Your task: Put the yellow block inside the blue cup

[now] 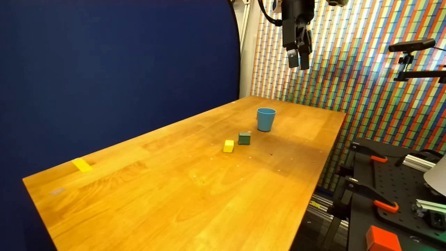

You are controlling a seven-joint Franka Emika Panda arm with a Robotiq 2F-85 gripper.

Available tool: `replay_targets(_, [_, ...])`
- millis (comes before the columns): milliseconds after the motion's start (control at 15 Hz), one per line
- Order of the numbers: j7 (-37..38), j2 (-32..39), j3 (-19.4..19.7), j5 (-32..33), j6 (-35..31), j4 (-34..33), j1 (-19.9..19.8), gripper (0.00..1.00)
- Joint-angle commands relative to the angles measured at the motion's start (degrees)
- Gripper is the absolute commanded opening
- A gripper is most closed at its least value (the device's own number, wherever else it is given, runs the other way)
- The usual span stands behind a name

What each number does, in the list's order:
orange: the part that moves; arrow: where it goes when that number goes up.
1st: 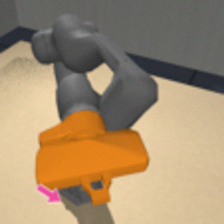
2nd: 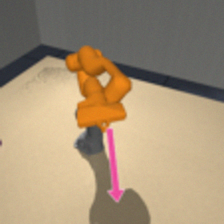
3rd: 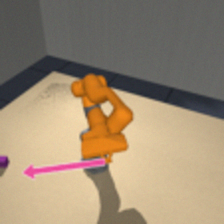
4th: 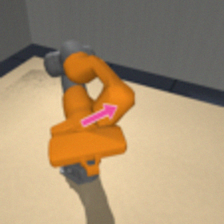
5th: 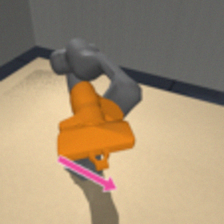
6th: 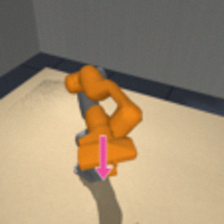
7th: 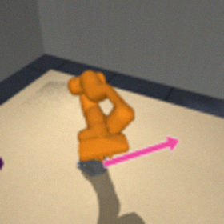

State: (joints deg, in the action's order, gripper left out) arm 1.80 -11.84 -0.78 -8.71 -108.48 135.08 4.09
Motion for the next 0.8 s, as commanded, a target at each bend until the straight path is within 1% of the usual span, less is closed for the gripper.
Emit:
replay_targets(0, [-0.1, 0.0, -0.6, -0.1, 0.1, -0.1, -0.6, 1.0])
replay_targets(133, [-0.1, 4.6, -0.9, -0.8, -2.9, -1.1, -0.2, 1.0])
replay_targets(333, [-1.3, 13.6, -2.2, -2.3, -11.8, -2.8, 0.8, 1.0])
replay_targets(533, [-1.9, 23.0, -4.4, -2.7, -20.2, -5.8, 1.7, 1.0])
replay_targets(733, [-0.6, 30.3, -5.7, -0.1, -26.2, -9.5, 2.7, 1.0])
